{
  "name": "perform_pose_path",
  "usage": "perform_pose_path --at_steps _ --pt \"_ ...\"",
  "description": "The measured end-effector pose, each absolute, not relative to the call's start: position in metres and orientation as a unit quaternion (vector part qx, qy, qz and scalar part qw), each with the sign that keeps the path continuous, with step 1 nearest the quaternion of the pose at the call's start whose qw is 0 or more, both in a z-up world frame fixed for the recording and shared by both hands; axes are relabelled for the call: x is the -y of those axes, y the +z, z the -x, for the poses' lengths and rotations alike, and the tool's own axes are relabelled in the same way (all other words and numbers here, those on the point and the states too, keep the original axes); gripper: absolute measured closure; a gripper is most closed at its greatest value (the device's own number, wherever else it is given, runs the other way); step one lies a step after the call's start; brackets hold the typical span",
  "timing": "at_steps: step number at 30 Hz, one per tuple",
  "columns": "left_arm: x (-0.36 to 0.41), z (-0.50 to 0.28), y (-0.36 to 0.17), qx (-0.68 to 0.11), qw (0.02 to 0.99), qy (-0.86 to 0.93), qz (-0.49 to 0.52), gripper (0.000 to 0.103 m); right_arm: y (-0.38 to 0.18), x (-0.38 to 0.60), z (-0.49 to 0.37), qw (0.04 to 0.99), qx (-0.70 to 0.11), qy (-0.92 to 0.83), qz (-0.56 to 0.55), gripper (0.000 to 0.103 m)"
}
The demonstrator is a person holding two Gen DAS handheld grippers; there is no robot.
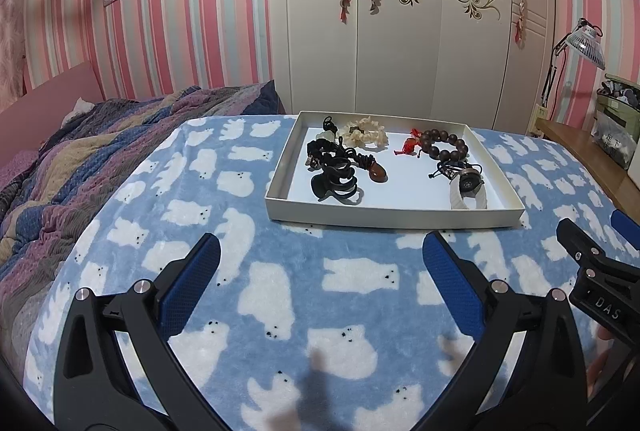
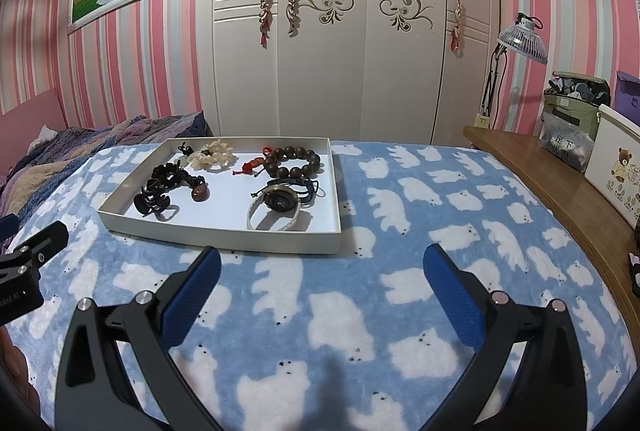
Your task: Organize jewelry
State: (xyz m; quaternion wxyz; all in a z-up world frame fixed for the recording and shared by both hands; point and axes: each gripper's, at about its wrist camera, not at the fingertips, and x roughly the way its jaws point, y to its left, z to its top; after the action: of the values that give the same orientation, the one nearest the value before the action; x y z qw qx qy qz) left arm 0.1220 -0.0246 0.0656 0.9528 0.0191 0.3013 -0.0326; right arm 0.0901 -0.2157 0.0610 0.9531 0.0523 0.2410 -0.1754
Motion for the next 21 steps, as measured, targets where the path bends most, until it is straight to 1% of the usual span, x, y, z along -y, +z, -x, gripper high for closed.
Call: perform_pose_path --at_steps 21 --pt "0.0246 -0.1221 0.0651 -0.303 0.952 -0.032 -0.018 0.003 0.0613 0.2151 -0.0911 0.953 -0.24 -0.176 -0.052 0.002"
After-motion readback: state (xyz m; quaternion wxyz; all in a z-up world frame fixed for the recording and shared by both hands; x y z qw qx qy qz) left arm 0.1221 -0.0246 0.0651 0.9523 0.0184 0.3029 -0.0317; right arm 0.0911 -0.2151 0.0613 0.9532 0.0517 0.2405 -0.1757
